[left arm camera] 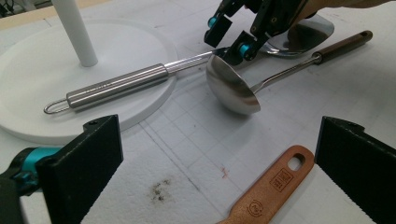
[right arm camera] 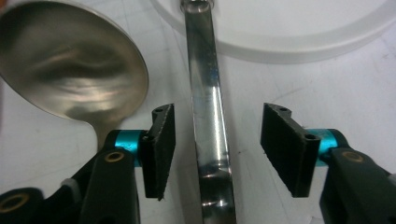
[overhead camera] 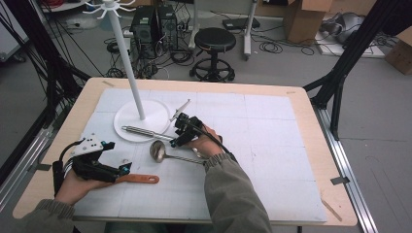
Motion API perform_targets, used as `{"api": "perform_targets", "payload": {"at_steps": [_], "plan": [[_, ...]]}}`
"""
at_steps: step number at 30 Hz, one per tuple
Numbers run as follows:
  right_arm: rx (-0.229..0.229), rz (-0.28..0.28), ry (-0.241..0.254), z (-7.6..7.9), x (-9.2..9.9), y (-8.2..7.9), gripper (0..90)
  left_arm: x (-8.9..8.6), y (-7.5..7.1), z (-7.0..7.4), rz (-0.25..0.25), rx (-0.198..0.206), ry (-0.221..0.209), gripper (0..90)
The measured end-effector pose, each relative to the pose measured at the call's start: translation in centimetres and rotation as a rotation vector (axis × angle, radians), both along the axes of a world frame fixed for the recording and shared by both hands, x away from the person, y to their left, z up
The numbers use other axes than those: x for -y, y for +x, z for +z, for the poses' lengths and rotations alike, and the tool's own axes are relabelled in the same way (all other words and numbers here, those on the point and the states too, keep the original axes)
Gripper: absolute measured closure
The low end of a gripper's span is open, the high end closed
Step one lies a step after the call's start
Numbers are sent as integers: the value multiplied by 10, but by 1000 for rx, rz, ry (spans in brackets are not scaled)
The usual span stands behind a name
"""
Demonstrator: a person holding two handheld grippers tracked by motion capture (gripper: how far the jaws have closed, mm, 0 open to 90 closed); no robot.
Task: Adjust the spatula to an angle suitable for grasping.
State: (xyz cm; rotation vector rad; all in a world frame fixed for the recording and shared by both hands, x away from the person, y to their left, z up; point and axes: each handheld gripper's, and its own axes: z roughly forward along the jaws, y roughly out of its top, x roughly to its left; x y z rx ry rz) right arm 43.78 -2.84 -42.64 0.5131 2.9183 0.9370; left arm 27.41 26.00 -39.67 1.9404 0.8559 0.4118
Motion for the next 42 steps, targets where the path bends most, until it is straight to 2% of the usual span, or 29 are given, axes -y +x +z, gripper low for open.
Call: {"api": "perform_targets", "payload": {"at_steps": [1,6,12,15,20,24,26,29,33,40,42], "plan": [[-9,-1,-8,-1,0,0,497,0,0,0,0,0,0,17],[10,6,-27,-3,-2,0,589,0,0,0,1,-2,-3,16],[37,47,-51,-1,-4,-1,698,0,0,0,0,-4,-1,17],[23,56,-50,-1,-5,-2,732,0,0,0,0,-3,-2,17],[24,60,-51,0,-4,-1,743,0,0,0,0,-4,-4,17],[-11,59,-52,0,-1,-1,746,0,0,0,1,-3,-4,17],[-14,57,-51,1,0,-2,746,0,1,0,0,-2,-5,17],[-10,53,-42,3,5,0,747,0,1,0,-1,-2,-7,17],[-28,44,-25,8,8,-2,748,-1,1,0,1,-2,-9,17],[-25,39,11,17,13,-5,749,-1,0,0,1,1,-10,17],[-3,44,29,21,15,-6,750,-1,0,0,2,2,-10,17]]}}
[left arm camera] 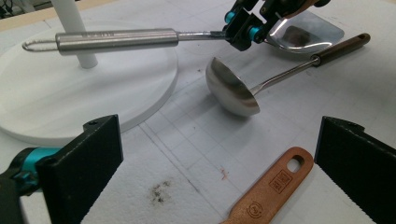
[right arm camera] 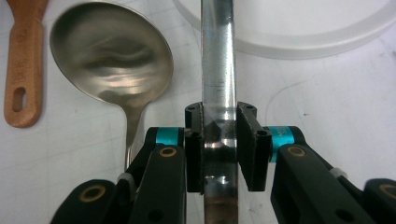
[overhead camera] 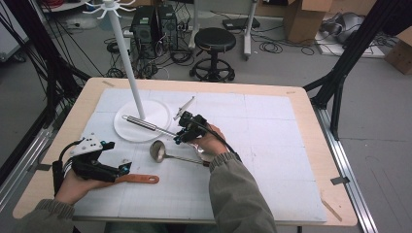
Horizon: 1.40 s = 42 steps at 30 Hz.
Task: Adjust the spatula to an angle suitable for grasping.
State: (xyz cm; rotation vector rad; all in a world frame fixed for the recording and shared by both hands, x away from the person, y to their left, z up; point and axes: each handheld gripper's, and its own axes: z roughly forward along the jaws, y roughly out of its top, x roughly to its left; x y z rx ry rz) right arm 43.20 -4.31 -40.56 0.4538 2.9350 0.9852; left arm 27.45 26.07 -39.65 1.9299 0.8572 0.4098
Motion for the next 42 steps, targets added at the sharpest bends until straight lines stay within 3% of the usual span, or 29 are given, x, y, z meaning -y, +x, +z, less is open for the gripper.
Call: {"api": "perform_targets", "payload": {"at_steps": [4,12,26,34,36,42], "plan": [[11,-3,10,7,5,-2,750,0,0,0,-1,1,1,17],[15,-29,79,22,17,-11,750,-1,0,1,-1,-3,-8,17],[32,-21,149,29,34,-39,750,1,1,5,-25,-4,-34,29],[39,-4,197,33,35,-59,750,9,1,13,-47,-7,-62,65],[48,-2,214,37,36,-65,750,16,2,19,-63,0,-85,73],[51,-6,256,40,37,-76,750,31,8,28,-89,12,-97,102]]}}
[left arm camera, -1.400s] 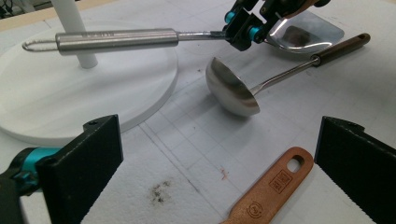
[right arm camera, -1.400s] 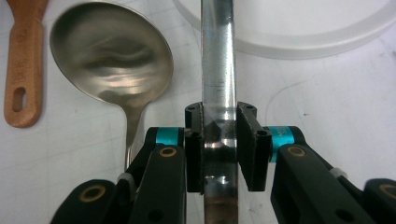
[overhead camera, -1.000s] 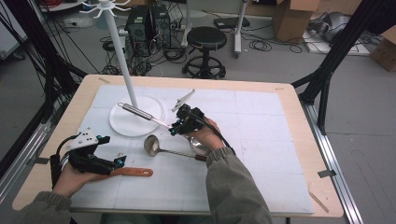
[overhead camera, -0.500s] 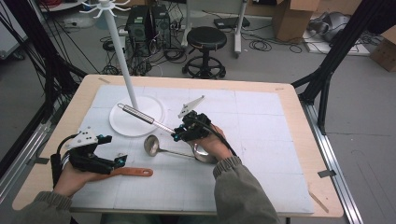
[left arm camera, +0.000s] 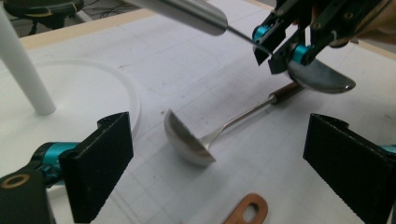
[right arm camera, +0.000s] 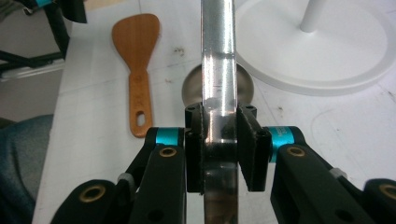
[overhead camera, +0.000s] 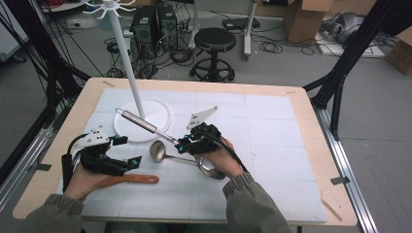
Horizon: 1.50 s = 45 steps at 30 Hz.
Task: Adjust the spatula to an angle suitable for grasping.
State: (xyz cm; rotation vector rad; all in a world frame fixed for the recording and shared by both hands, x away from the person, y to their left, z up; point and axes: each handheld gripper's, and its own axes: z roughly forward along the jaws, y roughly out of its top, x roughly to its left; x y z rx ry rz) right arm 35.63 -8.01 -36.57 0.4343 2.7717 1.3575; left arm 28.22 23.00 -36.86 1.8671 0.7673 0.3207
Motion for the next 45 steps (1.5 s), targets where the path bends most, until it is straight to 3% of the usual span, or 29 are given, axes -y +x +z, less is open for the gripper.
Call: {"api": "perform_targets", "payload": {"at_steps": [11,13,16,22,28,34,37,45], "plan": [[3,33,29,-5,-10,-14,750,8,8,3,-10,-17,-56,230],[7,35,30,-6,-12,-15,749,9,9,3,-12,-21,-84,261],[6,30,43,-8,-15,-17,749,11,10,4,-15,-24,-85,314],[0,9,65,-10,-20,-20,749,14,13,4,-19,-35,-133,462],[5,12,74,-12,-25,-23,749,15,14,3,-13,-41,-131,546],[1,-2,92,-14,-30,-27,748,15,15,3,-9,-41,-161,579],[21,-7,78,-15,-32,-28,748,16,15,3,-8,-46,-166,592],[25,-20,77,-18,-36,-30,747,16,15,3,4,-51,-180,636]]}}
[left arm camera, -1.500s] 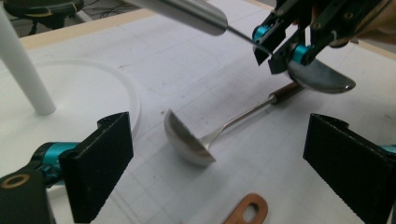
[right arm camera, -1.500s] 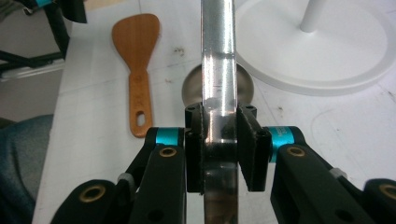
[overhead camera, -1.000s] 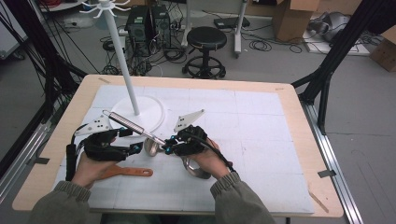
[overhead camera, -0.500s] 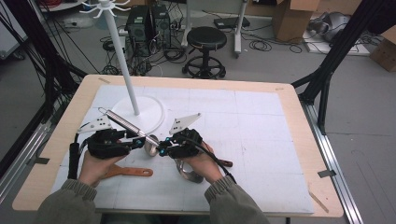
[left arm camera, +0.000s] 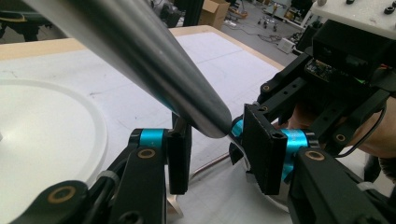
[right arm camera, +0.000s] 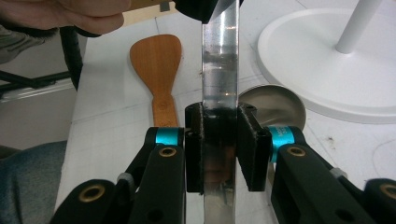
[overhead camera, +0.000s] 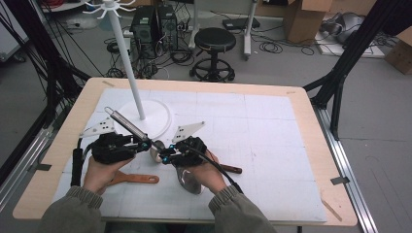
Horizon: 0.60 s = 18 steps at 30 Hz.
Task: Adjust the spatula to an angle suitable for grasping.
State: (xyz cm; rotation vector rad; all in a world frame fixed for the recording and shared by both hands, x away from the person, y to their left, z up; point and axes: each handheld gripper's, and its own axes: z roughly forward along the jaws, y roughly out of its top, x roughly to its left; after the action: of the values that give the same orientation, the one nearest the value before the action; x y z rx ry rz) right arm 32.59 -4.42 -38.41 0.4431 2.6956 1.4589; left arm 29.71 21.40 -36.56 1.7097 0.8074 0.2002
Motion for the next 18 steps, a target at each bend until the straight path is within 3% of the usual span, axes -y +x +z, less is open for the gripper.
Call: {"api": "perform_targets", "payload": {"at_steps": [11,16,18], "plan": [[-38,32,21,1,6,2,701,-2,0,2,-21,-15,-35,678],[-99,64,6,-3,10,6,703,-2,-1,3,-38,-18,-62,694],[-87,62,8,-3,11,5,728,-2,-1,4,-49,-15,-72,701]]}}
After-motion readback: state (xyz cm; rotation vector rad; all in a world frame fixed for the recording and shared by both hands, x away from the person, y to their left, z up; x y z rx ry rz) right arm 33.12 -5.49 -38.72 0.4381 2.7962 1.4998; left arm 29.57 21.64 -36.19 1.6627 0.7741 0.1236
